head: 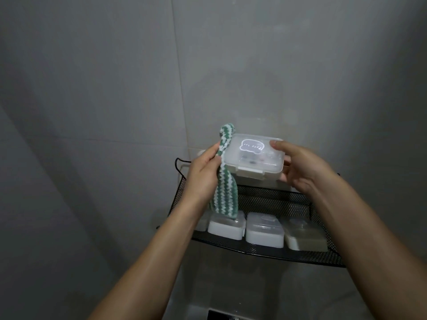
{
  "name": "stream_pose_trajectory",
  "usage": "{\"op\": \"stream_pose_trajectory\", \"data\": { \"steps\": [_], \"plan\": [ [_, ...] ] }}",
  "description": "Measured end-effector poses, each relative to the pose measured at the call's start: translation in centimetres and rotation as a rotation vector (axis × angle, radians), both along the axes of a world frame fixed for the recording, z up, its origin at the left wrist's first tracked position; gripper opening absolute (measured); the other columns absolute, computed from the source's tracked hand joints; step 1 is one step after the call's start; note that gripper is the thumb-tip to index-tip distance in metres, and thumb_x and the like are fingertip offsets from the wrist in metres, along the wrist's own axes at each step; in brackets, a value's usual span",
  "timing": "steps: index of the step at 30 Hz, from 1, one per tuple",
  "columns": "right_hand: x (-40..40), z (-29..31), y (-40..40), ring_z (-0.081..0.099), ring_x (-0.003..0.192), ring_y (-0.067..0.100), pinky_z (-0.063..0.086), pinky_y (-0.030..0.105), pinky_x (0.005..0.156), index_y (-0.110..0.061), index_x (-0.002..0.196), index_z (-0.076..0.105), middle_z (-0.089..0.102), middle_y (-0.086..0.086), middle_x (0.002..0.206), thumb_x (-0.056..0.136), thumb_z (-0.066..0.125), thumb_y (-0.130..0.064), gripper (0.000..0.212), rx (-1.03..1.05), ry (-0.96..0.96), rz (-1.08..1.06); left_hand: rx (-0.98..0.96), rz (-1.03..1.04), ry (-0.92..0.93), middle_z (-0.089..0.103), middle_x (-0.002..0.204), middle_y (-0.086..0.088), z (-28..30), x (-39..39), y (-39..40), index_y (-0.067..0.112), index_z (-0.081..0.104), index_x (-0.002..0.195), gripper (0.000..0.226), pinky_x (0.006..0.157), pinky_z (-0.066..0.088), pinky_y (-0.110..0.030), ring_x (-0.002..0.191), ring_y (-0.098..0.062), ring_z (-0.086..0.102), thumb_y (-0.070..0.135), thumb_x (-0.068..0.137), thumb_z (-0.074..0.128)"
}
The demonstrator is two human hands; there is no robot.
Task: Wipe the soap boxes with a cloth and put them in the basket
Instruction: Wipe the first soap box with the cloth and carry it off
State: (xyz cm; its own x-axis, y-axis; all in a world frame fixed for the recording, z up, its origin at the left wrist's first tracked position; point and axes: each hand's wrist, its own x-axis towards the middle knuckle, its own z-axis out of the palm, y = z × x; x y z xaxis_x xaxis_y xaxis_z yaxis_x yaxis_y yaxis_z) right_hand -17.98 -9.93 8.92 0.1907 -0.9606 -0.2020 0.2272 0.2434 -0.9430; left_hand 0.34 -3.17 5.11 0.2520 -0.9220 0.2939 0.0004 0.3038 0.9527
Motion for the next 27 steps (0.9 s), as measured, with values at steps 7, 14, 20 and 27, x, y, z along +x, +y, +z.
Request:
{"op": "stream_pose_trajectory", "data": {
  "steps": [7, 14, 20, 27],
  "plan": [
    [1.1, -0.6, 0.0, 0.07, 0.052, 0.014, 0.052, 0.027, 0.039, -0.013, 0.098, 0.063, 0.07, 0.009, 0.084, 0.09, 0.069, -0.017, 0.011, 0.015, -0.092, -0.068, -0.149, 0.365, -0.238, 0.064, 0.119, 0.02, -1.3, -1.5, 1.6, 0.031, 0.069, 0.122, 0.039, 0.088, 0.049, -0.01, 0.106, 0.012, 0.059, 0.006, 0.093, 0.061],
    [2.9, -1.0, 0.8, 0.068, 0.069, 0.02, 0.053, 0.026, 0.044, -0.011, 0.121, 0.058, 0.069, 0.015, 0.103, 0.091, 0.069, -0.021, 0.033, -0.037, -0.038, -0.052, -0.311, 0.486, -0.576, 0.061, 0.104, -0.004, -0.6, -4.0, 1.6, 0.014, 0.077, 0.108, 0.028, 0.083, 0.052, -0.032, 0.092, -0.016, 0.059, 0.001, 0.084, 0.07],
    [2.6, -0.9, 0.9, 0.066, 0.055, 0.012, 0.053, 0.024, 0.046, -0.013, 0.119, 0.057, 0.069, 0.007, 0.086, 0.095, 0.064, -0.021, 0.026, -0.068, -0.044, -0.027, -0.397, 0.4, -0.709, 0.06, 0.097, 0.0, -0.4, -4.9, 1.7, 0.017, 0.077, 0.108, 0.026, 0.073, 0.051, -0.031, 0.086, -0.015, 0.059, 0.009, 0.084, 0.073],
    [1.6, -0.5, 0.8, 0.067, 0.067, 0.021, 0.058, 0.036, 0.047, -0.012, 0.114, 0.054, 0.066, 0.015, 0.09, 0.091, 0.069, -0.015, 0.027, -0.029, -0.055, -0.041, -0.17, 0.479, -0.395, 0.059, 0.088, 0.007, -0.2, 0.2, -0.8, 0.02, 0.075, 0.109, 0.026, 0.072, 0.044, -0.012, 0.074, -0.001, 0.056, 0.015, 0.084, 0.077]
  ]
}}
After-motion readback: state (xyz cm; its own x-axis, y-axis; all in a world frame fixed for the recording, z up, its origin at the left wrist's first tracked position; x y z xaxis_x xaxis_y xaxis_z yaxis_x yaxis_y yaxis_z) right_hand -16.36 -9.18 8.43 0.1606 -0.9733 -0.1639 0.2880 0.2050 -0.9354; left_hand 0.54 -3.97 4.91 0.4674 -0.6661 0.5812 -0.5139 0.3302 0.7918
